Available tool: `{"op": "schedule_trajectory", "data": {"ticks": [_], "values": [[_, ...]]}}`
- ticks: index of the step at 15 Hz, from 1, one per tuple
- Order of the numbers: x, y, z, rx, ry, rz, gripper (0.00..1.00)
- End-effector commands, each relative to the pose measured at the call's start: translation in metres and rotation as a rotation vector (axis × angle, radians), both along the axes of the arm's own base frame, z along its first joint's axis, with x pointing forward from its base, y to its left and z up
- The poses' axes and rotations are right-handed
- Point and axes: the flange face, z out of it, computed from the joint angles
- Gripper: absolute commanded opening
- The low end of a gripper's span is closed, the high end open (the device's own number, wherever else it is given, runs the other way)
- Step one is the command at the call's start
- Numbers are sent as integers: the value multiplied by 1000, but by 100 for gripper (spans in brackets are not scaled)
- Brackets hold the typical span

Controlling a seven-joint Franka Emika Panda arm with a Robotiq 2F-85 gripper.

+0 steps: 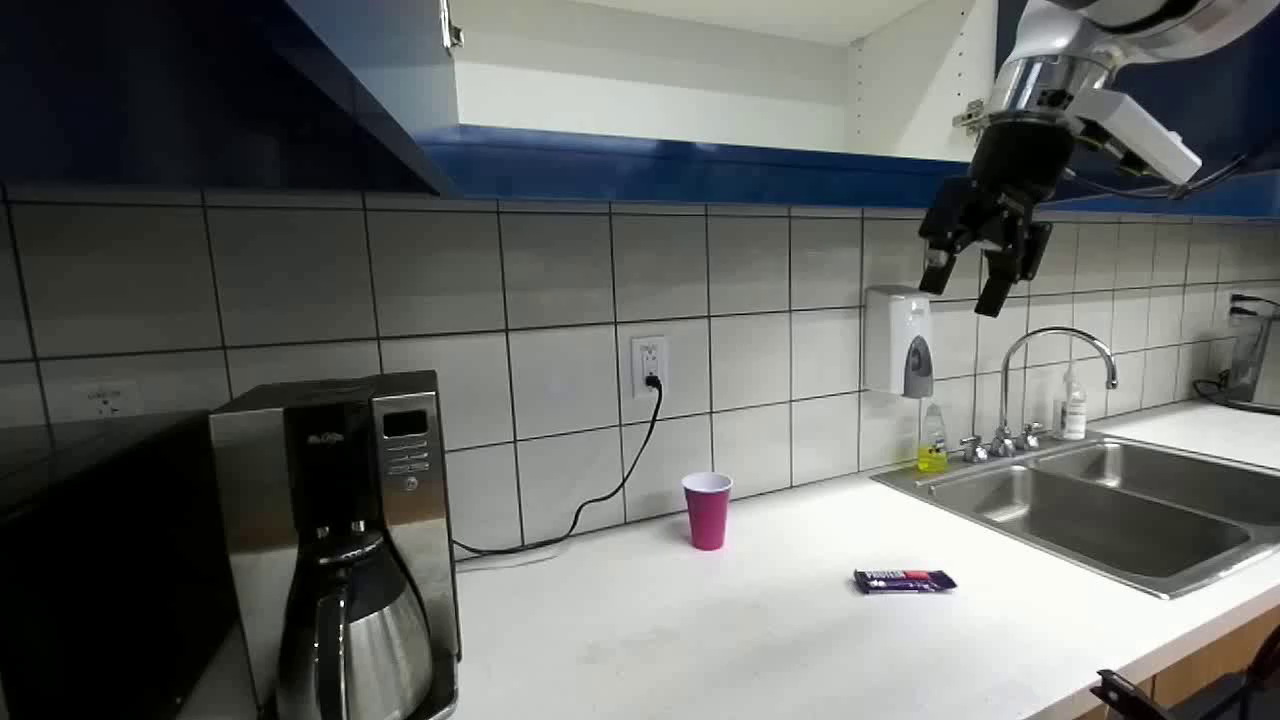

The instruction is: Put the candy bar in the open cabinet

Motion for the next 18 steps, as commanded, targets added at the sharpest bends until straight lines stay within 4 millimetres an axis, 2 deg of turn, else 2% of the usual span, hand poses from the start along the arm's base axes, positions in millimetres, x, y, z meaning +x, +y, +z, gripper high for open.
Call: {"op": "schedule_trajectory", "data": {"ticks": [1,11,14,18], "values": [[0,0,0,0,1,0,100],[11,-47,-19,-140,38,-177,100],[26,-60,-39,-156,24,-213,100],[50,-78,-83,-168,21,-260,100]]}}
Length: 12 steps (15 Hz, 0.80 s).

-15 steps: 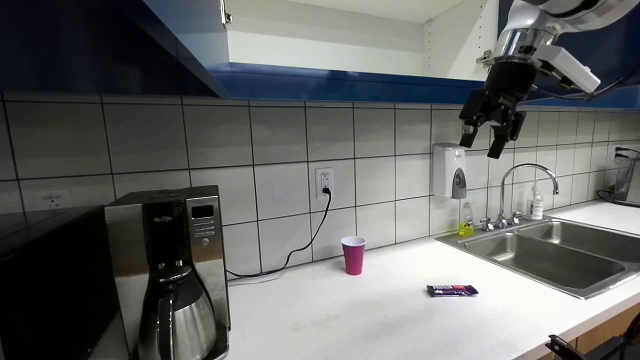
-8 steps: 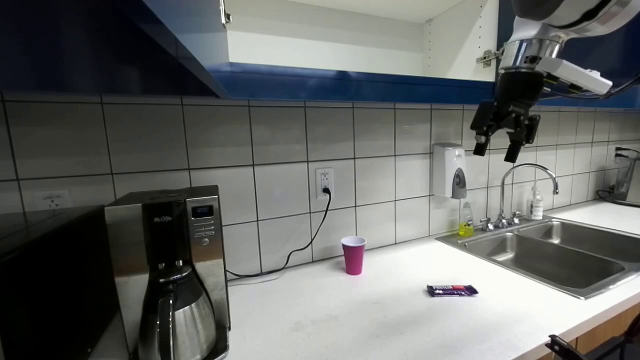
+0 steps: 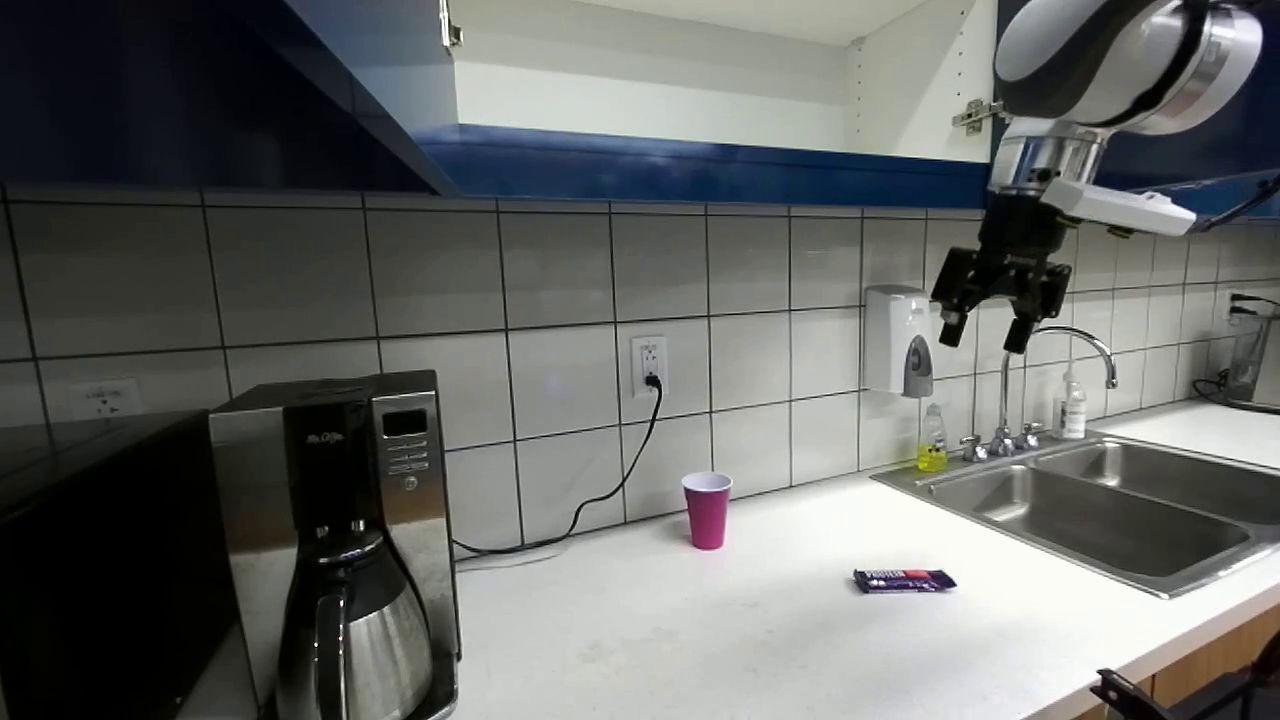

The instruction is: Put the candy bar in the open cabinet

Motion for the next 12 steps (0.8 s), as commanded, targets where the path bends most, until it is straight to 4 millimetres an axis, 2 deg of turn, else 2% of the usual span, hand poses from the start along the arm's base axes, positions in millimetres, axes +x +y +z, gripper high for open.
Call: {"op": "schedule_trajectory", "data": {"ticks": [1,7,12], "values": [[22,-19,-40,-27,22,-61,100],[45,-35,-109,-14,104,-106,100],[66,-45,-156,-14,147,-139,100]]}}
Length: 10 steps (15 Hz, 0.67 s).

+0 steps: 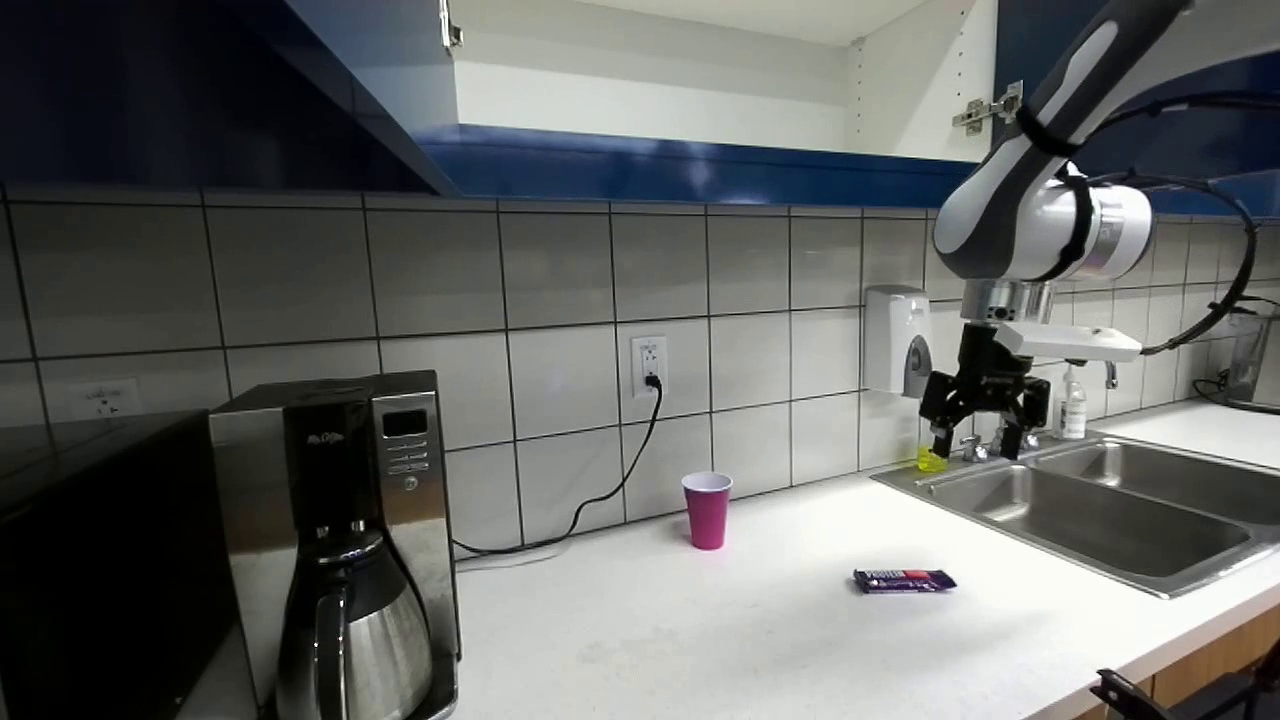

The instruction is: Put the candy bar in the open cabinet

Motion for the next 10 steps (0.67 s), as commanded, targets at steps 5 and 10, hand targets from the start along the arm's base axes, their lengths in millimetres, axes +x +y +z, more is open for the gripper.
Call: {"op": "schedule_trajectory", "data": {"ticks": [5,10], "values": [[47,-21,-57,13,16,-60,100],[79,-31,-92,20,39,-61,100]]}}
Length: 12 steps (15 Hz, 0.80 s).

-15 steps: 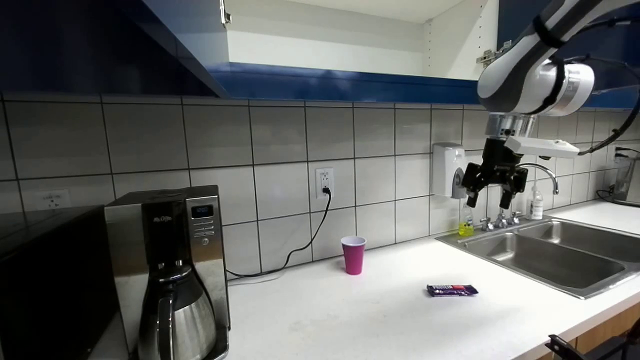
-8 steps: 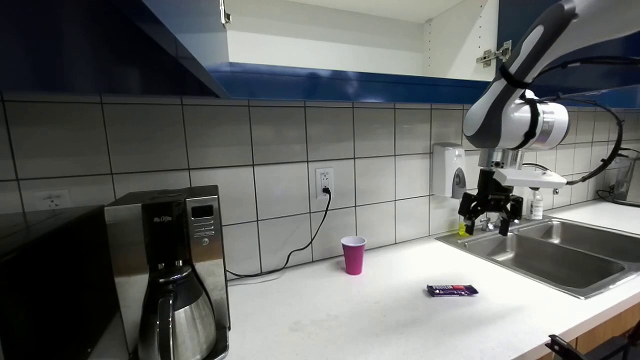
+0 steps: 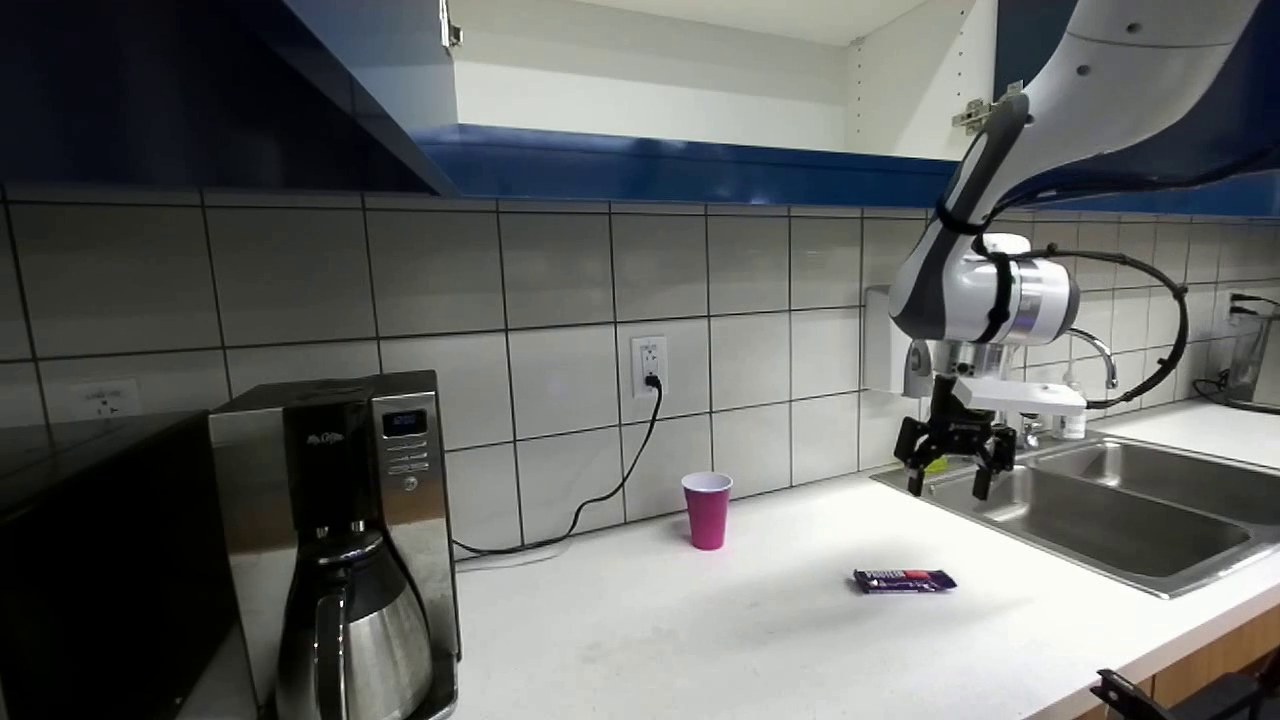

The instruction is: Put the candy bar in the open cabinet

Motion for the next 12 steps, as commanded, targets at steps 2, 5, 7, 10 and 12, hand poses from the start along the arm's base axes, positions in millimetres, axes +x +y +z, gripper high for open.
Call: {"op": "schedule_trajectory", "data": {"ticks": [2,5,7,10,12], "values": [[38,-10,-34,-8,16,23,100],[54,-13,-51,-30,29,35,100],[62,-13,-62,-38,35,44,100],[70,-14,-75,-47,43,52,100],[73,-13,-81,-50,47,61,100]]}}
